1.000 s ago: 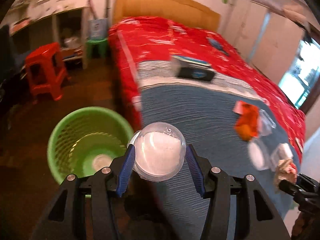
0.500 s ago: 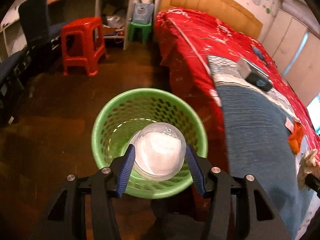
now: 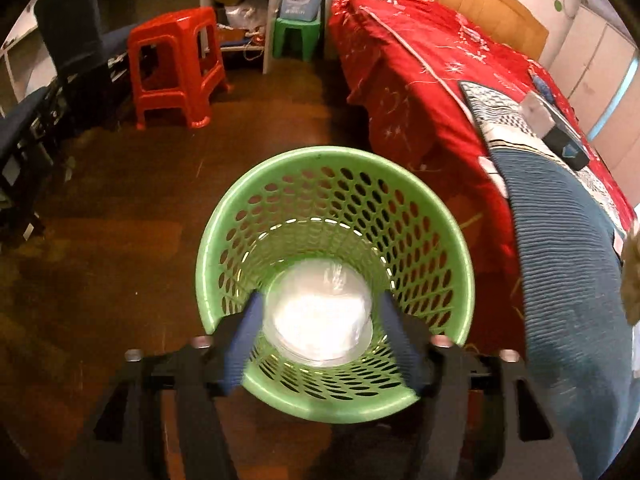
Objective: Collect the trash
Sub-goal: 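Carry both items to the green wastebasket and open both tools to drop them, then move both empty tools back over the bed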
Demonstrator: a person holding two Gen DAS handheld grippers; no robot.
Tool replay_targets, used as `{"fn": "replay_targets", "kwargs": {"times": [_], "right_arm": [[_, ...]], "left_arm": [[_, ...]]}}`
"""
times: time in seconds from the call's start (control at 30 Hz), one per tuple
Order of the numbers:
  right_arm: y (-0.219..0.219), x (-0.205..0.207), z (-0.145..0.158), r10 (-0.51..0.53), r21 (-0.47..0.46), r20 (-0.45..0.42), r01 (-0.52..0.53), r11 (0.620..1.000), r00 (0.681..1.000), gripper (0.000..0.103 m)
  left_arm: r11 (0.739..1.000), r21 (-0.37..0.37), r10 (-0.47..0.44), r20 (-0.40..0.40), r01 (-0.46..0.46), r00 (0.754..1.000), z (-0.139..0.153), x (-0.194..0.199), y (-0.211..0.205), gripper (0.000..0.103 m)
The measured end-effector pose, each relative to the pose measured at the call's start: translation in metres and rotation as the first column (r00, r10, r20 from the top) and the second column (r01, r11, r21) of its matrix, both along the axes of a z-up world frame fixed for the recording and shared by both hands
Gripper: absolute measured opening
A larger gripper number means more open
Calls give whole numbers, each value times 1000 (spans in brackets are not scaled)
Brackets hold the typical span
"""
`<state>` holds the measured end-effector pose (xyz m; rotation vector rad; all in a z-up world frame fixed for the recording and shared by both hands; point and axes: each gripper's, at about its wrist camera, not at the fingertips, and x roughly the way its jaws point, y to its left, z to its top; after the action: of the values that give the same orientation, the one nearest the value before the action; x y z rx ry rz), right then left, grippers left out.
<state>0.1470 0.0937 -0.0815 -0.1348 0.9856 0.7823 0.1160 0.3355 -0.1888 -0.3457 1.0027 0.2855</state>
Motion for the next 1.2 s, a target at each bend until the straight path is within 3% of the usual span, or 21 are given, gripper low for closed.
{"fn": "replay_targets", "kwargs": {"times": [0.23, 0.4, 0.53, 0.67, 0.83, 1.2], "right_arm": [[35, 16, 0, 32, 13, 5, -32, 999, 999, 50], [57, 25, -7, 46, 28, -41, -45, 999, 998, 51], [69, 28, -13, 49, 43, -73, -46, 998, 996, 69], [69, 21, -11, 60, 45, -68, -57, 997, 996, 70], [51, 8, -1, 57, 36, -29, -55, 998, 998, 70], [-66, -33, 16, -89, 54, 33, 87, 995, 995, 77]], "left_arm": [[999, -15, 45, 5, -45, 999, 0, -9, 12, 67], [996, -30, 80, 16, -80, 997, 5, -22, 18, 67], [994, -40, 105, 31, -104, 994, 10, -32, 19, 68], [995, -13, 104, 34, -103, 994, 15, -36, 15, 69], [995, -4, 95, 42, -95, 995, 26, -40, 6, 69], [1000, 21, -15, 86, 13, 996, 61, -45, -64, 73]]}}
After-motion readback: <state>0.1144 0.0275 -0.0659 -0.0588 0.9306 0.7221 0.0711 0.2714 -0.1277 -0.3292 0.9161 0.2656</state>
